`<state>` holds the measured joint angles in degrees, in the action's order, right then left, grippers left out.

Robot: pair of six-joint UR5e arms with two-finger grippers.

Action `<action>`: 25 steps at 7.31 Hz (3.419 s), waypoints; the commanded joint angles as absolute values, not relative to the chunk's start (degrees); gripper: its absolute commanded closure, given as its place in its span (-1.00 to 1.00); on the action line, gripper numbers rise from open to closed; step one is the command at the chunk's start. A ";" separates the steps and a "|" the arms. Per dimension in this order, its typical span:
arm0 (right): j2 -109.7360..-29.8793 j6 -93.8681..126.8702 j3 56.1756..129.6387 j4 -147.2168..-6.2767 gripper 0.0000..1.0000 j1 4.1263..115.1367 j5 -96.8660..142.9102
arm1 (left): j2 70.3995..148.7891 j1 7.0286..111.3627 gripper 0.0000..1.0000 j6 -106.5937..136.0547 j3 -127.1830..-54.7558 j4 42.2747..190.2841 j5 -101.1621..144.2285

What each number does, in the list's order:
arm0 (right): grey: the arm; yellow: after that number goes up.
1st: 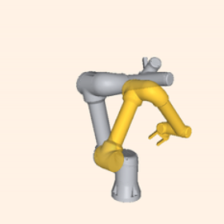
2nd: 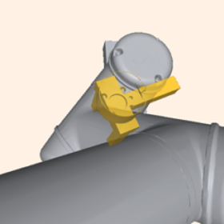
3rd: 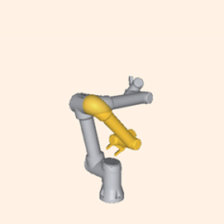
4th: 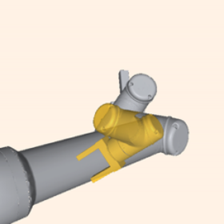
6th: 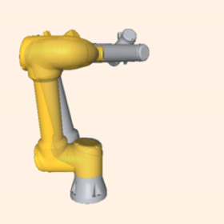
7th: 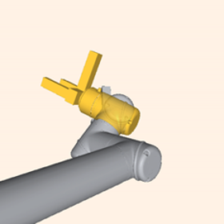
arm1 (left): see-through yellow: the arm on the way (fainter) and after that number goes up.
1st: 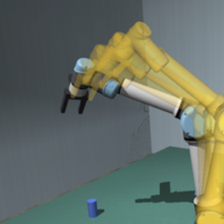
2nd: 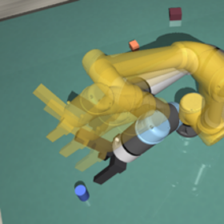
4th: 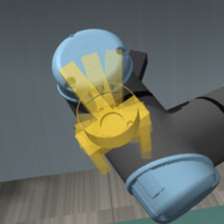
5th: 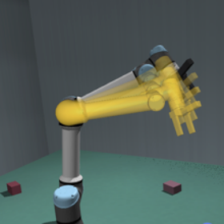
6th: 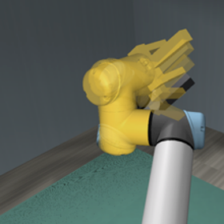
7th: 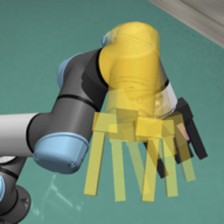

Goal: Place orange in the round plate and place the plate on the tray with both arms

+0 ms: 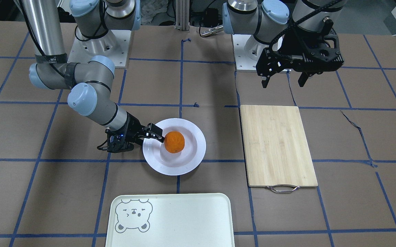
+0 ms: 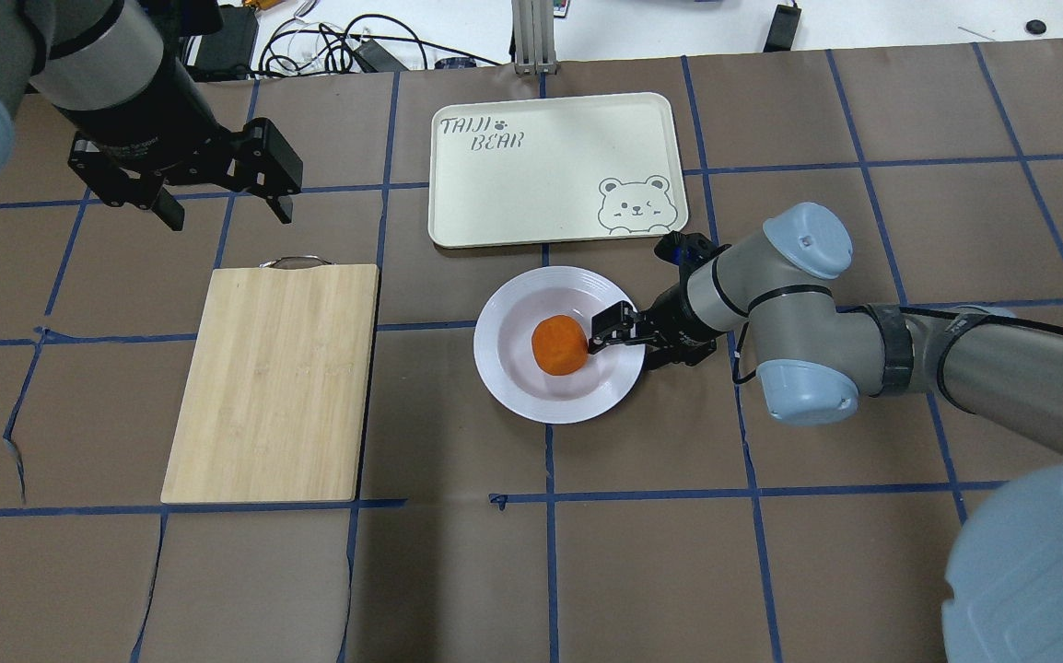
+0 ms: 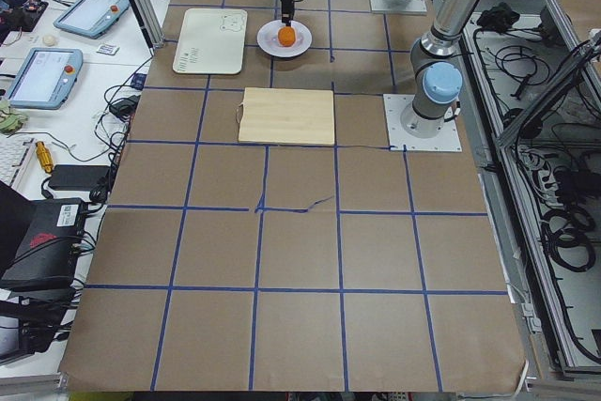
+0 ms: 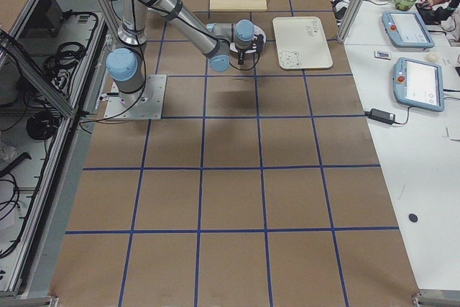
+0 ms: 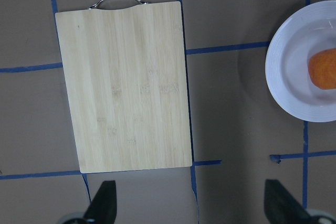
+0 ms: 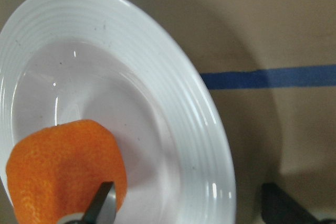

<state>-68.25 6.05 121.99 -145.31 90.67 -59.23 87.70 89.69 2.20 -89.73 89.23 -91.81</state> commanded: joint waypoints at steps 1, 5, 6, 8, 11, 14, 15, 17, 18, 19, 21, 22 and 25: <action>-68.12 6.15 121.99 -145.55 -0.55 90.79 -59.41 | 87.54 89.74 -1.00 1.67 -89.82 89.03 -91.93; -67.76 7.73 121.82 -145.37 0.40 90.79 -59.50 | 87.63 89.65 -1.00 1.85 -88.86 90.88 -92.29; -67.94 7.73 121.73 -145.37 0.58 90.79 -59.50 | 87.54 89.65 -1.00 1.85 -88.77 90.88 -92.29; -67.94 8.35 121.47 -145.28 0.77 90.79 -59.50 | 87.63 89.65 -1.00 1.85 -88.51 90.88 -92.29; -68.20 13.08 112.88 -142.58 0.75 89.92 -59.59 | 87.63 89.47 -1.00 1.76 -87.98 90.88 -92.37; -62.10 16.86 95.17 -134.13 0.75 89.74 -59.50 | 87.71 89.47 -1.00 1.85 -87.80 90.97 -92.37; -55.79 17.22 88.83 -133.86 0.75 89.82 -59.24 | 87.63 89.47 -1.00 1.85 -87.72 90.97 -92.29; -46.98 18.54 79.23 -132.98 0.74 89.82 -55.38 | 87.71 89.82 -1.00 1.93 -87.98 91.14 -92.29; -44.76 18.28 77.71 -133.07 0.74 89.82 -53.98 | 87.63 89.74 -1.00 1.76 -87.89 91.58 -92.29; -44.39 18.28 77.70 -133.07 0.67 89.82 -54.92 | 87.54 90.00 -1.00 1.93 -87.89 91.76 -92.29; -43.95 18.28 78.05 -133.15 -0.26 89.82 -55.28 | 87.54 90.18 -1.00 1.85 -87.80 92.20 -92.29; -44.29 18.19 77.79 -133.33 -0.78 89.82 -58.59 | 87.54 90.18 -1.00 1.93 -87.89 92.20 -92.29; -48.49 16.18 73.05 -127.23 -1.00 89.47 -70.26 | 87.45 89.91 -1.00 1.85 -87.80 92.20 -92.29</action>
<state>-46.24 16.87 74.96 -131.39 89.67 -64.70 87.48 90.08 1.89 -87.77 92.20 -92.28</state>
